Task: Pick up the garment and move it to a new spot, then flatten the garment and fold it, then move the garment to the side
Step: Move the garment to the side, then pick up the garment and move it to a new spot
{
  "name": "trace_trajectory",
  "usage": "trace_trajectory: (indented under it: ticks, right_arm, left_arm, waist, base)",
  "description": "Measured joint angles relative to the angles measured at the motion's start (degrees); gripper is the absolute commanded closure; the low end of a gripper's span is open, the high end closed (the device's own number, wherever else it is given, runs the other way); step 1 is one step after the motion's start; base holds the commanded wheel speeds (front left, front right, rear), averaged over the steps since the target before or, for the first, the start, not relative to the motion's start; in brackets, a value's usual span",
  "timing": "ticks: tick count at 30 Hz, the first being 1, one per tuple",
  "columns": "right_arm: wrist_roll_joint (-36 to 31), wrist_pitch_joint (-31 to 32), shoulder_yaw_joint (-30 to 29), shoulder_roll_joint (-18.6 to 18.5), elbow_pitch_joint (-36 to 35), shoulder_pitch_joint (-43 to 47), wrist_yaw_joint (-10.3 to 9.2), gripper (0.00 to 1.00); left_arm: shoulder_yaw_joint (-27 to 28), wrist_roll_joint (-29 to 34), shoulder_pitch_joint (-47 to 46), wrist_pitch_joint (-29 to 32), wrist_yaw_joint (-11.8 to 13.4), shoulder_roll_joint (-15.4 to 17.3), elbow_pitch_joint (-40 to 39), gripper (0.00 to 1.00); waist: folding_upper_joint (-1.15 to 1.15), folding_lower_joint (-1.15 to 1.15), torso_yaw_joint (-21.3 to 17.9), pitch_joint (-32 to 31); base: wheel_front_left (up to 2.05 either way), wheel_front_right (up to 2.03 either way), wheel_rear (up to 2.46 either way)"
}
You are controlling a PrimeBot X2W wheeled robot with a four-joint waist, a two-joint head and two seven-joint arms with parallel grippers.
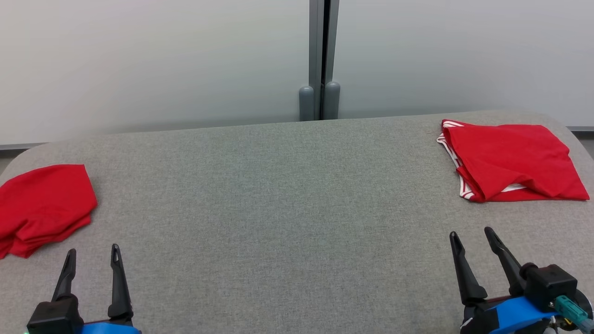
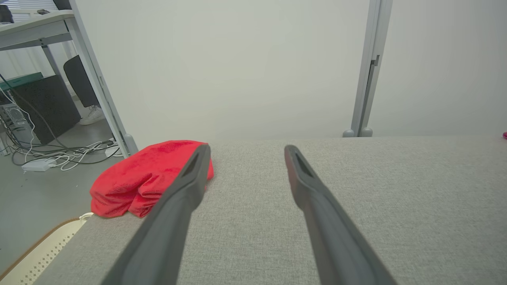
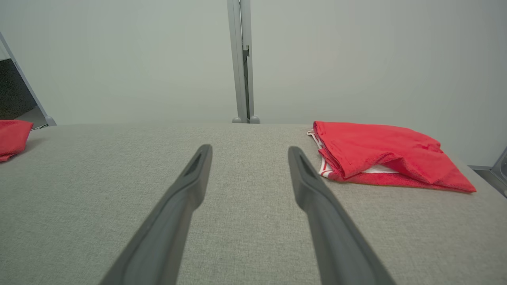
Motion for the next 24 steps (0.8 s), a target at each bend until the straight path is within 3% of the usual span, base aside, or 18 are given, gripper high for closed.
trace_trajectory:
  ticks: [17,24]
  right_arm:
    - [-0.91,1.04,-0.53,0.91,-0.29,0.74,0.00,0.00]
    - [-0.90,1.03,-1.44,1.09,-0.42,0.77,0.00,0.00]
  left_arm:
    - [-0.27,-0.94,0.91,0.87,0.37,0.62,-0.40,0.00]
    - [0.12,-1.40,0.92,0.82,0.87,0.90,-0.74,0.00]
  waist:
    - [0.00,0.00,0.42,-0.14]
    - [0.00,0.00,2.41,-0.29]
  base:
    - [0.00,0.00,0.00]
    - [0.00,0.00,0.00]
